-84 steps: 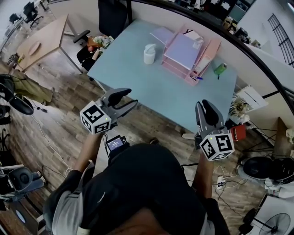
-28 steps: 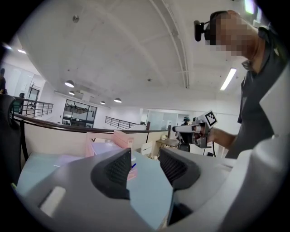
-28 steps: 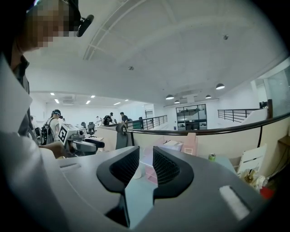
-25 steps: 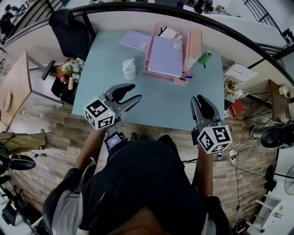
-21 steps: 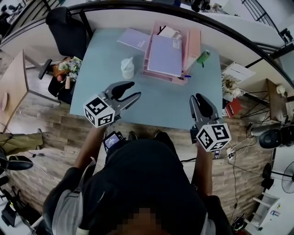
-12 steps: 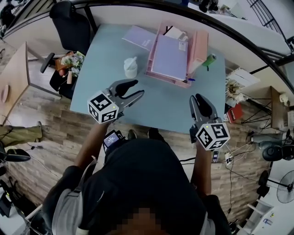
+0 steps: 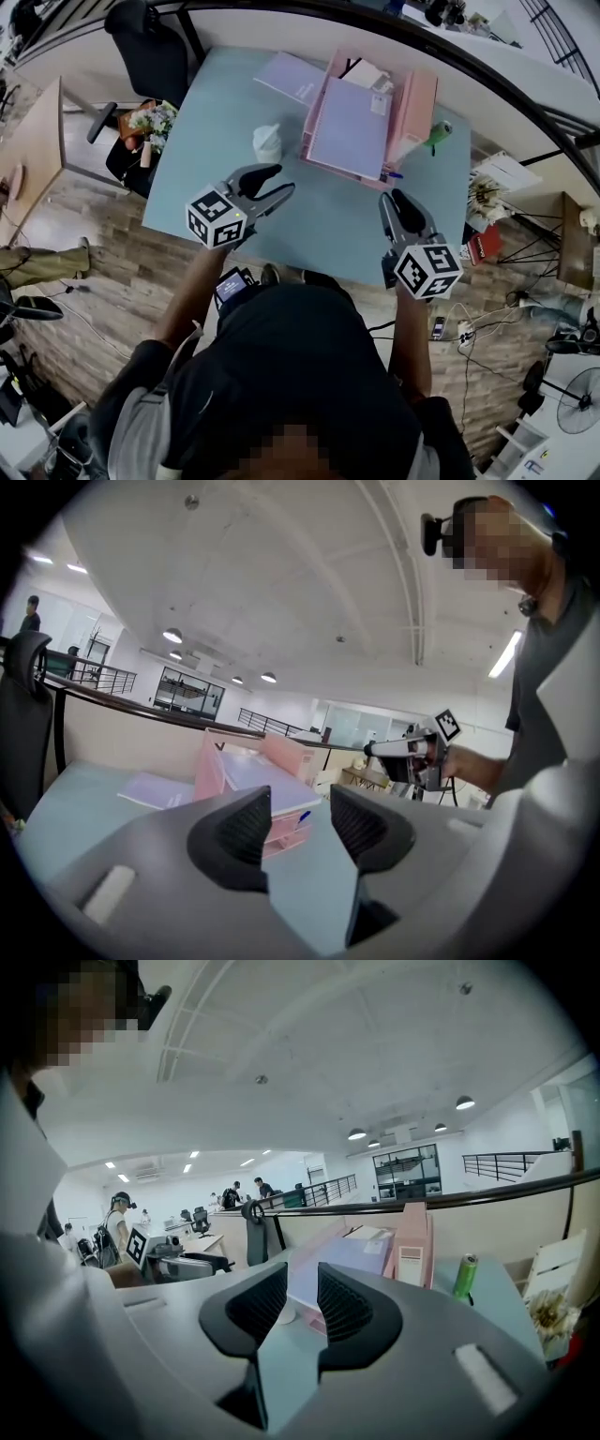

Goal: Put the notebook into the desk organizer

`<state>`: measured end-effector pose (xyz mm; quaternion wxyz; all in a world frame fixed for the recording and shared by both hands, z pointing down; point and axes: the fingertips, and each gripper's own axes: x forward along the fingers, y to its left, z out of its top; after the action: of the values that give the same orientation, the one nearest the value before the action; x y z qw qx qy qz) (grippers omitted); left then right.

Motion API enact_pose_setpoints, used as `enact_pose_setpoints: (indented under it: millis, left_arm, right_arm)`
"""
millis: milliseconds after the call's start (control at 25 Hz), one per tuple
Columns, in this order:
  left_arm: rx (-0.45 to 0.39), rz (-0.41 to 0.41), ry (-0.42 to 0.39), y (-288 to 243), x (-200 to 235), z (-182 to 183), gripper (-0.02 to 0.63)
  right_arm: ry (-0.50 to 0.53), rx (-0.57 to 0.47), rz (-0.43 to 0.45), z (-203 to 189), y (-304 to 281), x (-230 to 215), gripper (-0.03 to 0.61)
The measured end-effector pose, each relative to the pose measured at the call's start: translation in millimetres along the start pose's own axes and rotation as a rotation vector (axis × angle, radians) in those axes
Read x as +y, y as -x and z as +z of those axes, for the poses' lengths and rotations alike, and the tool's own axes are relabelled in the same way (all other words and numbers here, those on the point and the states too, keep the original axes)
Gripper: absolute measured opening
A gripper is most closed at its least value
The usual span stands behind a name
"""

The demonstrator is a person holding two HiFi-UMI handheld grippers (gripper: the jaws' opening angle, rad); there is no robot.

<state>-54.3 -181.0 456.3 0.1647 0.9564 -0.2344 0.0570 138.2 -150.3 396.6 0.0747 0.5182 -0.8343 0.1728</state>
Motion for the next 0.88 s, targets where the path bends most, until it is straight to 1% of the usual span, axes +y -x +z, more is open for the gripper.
enact_pose_setpoints:
  millis: [200,440,760,880]
  left_arm:
    - [0.001,0.017,0.038,-18,14,-8,0.212]
    - [0.027,0.032,0.102,-44,31,-23,0.225]
    - [0.050,0.074,0.180,-74,54,-39,0.280]
    - [0.048,0.084,0.216,-83,60,-44,0.300]
  right_arm:
    - [-0.039,0.043,0.010,-17,-21,-17,0.097]
    - [-0.094,0.090,0.000,-37,-41,-42,0.118]
    - [-0.176,0.157,0.001,-67,-63,-69,0.169]
    - [-0.215,0.172,0.018,-76,-72,-76,0.189]
